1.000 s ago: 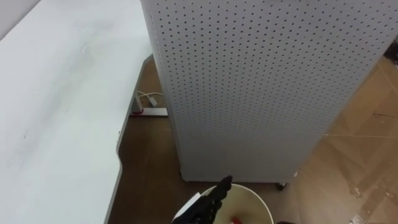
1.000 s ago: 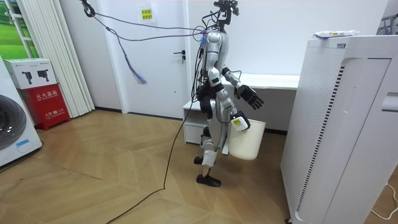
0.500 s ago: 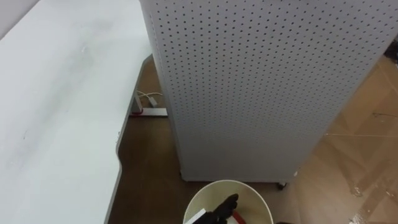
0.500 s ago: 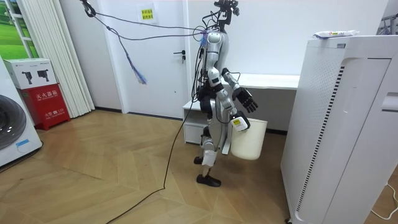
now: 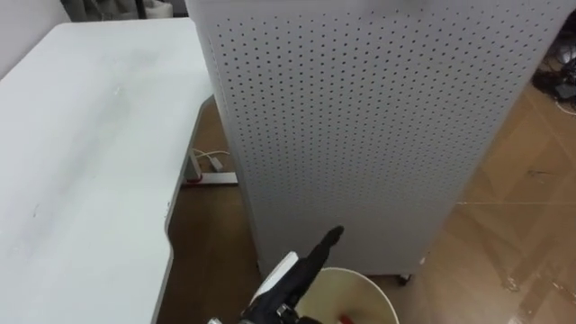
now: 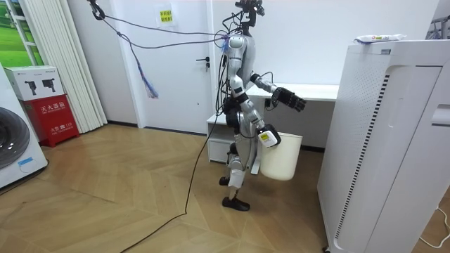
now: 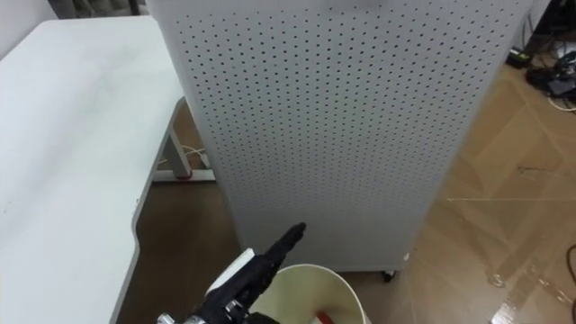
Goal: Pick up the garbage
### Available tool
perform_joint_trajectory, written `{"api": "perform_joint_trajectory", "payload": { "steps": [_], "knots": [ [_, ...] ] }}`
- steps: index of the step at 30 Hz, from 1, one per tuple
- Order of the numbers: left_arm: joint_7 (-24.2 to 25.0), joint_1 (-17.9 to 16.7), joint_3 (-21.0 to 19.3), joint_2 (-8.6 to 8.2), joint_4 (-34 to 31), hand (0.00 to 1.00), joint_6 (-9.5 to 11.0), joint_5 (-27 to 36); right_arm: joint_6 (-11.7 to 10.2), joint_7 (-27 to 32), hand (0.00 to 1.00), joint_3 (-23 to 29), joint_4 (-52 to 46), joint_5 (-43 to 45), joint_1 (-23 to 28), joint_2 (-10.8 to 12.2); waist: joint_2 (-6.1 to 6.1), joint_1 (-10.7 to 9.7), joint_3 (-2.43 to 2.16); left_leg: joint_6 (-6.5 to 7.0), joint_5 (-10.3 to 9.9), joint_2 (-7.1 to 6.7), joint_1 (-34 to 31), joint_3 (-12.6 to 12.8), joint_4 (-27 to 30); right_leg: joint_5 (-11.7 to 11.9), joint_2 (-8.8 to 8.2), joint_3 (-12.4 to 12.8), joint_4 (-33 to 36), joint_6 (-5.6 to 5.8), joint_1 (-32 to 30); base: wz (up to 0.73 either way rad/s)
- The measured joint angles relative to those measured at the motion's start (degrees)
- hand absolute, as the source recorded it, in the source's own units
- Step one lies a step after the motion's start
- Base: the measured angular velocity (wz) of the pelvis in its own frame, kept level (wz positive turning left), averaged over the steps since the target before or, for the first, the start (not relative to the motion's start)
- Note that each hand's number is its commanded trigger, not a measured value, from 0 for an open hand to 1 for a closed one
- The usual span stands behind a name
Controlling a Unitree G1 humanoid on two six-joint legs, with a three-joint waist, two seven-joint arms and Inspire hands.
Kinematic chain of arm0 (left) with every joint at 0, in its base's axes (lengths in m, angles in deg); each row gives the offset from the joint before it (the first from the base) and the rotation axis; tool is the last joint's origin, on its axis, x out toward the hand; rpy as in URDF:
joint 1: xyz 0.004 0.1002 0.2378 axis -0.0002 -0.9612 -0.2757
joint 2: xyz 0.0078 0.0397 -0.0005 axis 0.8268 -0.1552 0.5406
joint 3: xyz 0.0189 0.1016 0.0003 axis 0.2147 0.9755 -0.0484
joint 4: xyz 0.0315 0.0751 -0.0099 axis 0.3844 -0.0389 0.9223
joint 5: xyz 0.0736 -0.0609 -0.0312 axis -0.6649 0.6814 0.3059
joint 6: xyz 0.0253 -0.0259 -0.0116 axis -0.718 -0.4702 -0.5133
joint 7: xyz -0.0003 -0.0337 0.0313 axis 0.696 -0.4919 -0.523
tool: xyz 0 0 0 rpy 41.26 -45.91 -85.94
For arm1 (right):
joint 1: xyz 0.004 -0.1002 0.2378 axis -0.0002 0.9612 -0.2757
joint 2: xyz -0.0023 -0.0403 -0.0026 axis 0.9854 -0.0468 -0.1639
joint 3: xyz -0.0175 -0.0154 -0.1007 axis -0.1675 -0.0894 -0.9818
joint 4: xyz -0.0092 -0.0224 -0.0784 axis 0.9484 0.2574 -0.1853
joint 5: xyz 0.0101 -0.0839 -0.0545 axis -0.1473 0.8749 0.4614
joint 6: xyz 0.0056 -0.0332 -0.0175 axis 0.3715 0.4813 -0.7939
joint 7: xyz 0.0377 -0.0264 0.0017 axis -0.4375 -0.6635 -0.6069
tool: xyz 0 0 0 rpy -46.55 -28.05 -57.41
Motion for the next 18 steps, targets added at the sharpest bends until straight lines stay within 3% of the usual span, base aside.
{"api": "perform_joint_trajectory", "payload": {
  "steps": [4, 7, 9, 11, 13, 15, 17, 18],
  "knots": [
    [-1.8, 0.0, -0.8, 0.46, -0.4, 0.0, 0.7, -1.1, 0.0, 0.7, 1.0, 0.1, -3.6, -0.9, 2.5, 0.0, -1.02, 0.0, -0.18, 0.0, 0.0, 0.02, 0.6, 0.7, -0.1, 0.0, 0.19, 0.8, 0.1, 0.0, 0.2, -0.11],
    [-3.0, -0.3, -2.0, 0.92, -0.4, 0.0, 0.7, -4.1, -0.1, 0.4, 1.0, 0.4, -4.0, -0.7, 2.6, 0.2, -1.97, 0.1, -0.26, 0.0, 0.0, 0.02, 1.3, 3.2, -0.1, 0.2, 0.19, 1.3, 1.2, -0.03, -0.7, -0.37],
    [-4.3, -0.7, -2.7, 1.87, -0.3, 0.0, 0.7, -6.3, -0.1, 0.1, 1.0, 0.5, -4.0, -0.6, 2.7, 0.3, -2.45, 0.3, -0.15, 0.01, 0.0, -0.15, 2.5, 6.5, -0.1, 0.9, 0.33, 1.3, 1.7, -0.3, -1.0, -0.68],
    [-5.5, -1.4, -3.9, 1.81, -0.2, 0.0, 1.3, -8.6, -0.1, 0.1, 1.0, 0.4, -4.1, -0.7, 2.7, 0.5, -2.81, 0.9, -0.17, 0.01, 0.0, 0.19, 3.2, 9.6, -0.3, 2.0, 0.83, 1.5, 1.5, -0.74, -1.6, -0.89],
    [-7.7, -1.9, -4.7, 1.78, 0.2, 0.0, 2.0, -11.7, -0.1, 0.1, 1.0, 0.2, -4.1, -0.6, 2.8, 0.5, -2.92, 1.7, -0.22, 0.02, 0.0, 1.09, 3.5, 12.2, -0.5, 4.0, 1.31, 0.5, -0.3, -1.31, -1.7, -0.85],
    [-10.8, -2.0, -5.8, 1.92, 0.2, 0.0, 2.9, -14.6, -0.1, 0.1, 1.0, 0.2, -4.1, -0.8, 2.8, 0.3, -2.81, 1.8, -0.29, 0.32, -0.3, 1.84, 3.4, 14.1, -1.8, 6.2, 1.49, -3.4, -2.4, -2.22, -1.7, -0.45],
    [-13.6, -1.9, -6.4, 1.76, 0.2, 0.0, 3.3, -16.5, -0.1, 0.2, 1.0, 0.4, -3.7, -0.8, 3.2, 0.2, -2.9, 1.9, -0.42, 0.33, -0.6, 2.47, 3.8, 15.8, -2.4, 6.2, 1.08, -5.9, -1.6, -2.83, -1.6, -0.15],
    [-15.1, -2.0, -6.7, 1.77, 0.2, 0.0, 3.6, -17.7, -0.1, 0.2, 1.0, 1.2, -3.7, -0.7, 3.7, 0.2, -2.68, 2.3, -0.56, 0.02, -0.7, 2.87, 4.5, 17.4, -2.3, 4.8, 0.47, -7.1, 0.7, -3.06, -1.4, -0.09]
  ]
}}
